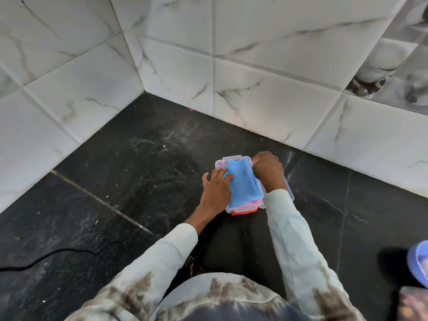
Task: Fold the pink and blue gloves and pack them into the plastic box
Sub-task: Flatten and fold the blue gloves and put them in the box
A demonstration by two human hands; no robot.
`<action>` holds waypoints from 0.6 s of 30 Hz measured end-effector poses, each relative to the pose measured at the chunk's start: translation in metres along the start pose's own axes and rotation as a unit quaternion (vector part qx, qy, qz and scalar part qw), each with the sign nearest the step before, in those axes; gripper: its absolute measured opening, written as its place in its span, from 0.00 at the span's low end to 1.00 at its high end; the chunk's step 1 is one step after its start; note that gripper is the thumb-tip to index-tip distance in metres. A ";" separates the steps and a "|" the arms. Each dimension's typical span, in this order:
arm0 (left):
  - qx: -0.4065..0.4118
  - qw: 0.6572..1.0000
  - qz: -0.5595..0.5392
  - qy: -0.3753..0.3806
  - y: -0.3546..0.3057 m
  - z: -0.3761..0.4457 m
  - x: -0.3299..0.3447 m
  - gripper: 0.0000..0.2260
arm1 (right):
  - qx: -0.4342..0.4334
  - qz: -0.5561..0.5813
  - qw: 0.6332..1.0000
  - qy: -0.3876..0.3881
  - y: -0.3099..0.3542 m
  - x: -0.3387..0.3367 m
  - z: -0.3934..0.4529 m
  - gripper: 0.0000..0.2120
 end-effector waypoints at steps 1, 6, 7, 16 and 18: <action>0.001 1.000 -0.002 0.002 0.000 0.000 0.000 0.21 | -0.021 -0.002 1.000 0.019 0.004 0.000 0.001 0.14; -0.001 1.000 -0.011 0.012 0.000 0.001 0.001 0.22 | -0.093 -0.062 0.982 0.150 0.018 0.046 -0.015 0.20; 0.000 1.000 -0.007 0.018 0.001 0.001 0.002 0.22 | -0.081 -0.069 0.982 0.157 0.016 0.055 -0.018 0.22; 0.014 0.996 0.055 0.073 -0.002 0.007 0.001 0.28 | 0.012 -0.009 0.984 0.175 0.001 0.087 -0.021 0.34; 0.018 0.994 0.063 0.086 -0.006 0.010 -0.001 0.27 | 0.016 -0.021 0.984 0.175 0.001 0.089 -0.024 0.33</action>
Point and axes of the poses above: each hand's wrist, its own z-axis towards the middle knuckle, its own x-axis out of the palm, y = z × x, the point moved 4 cm from there along z, towards the middle knuckle
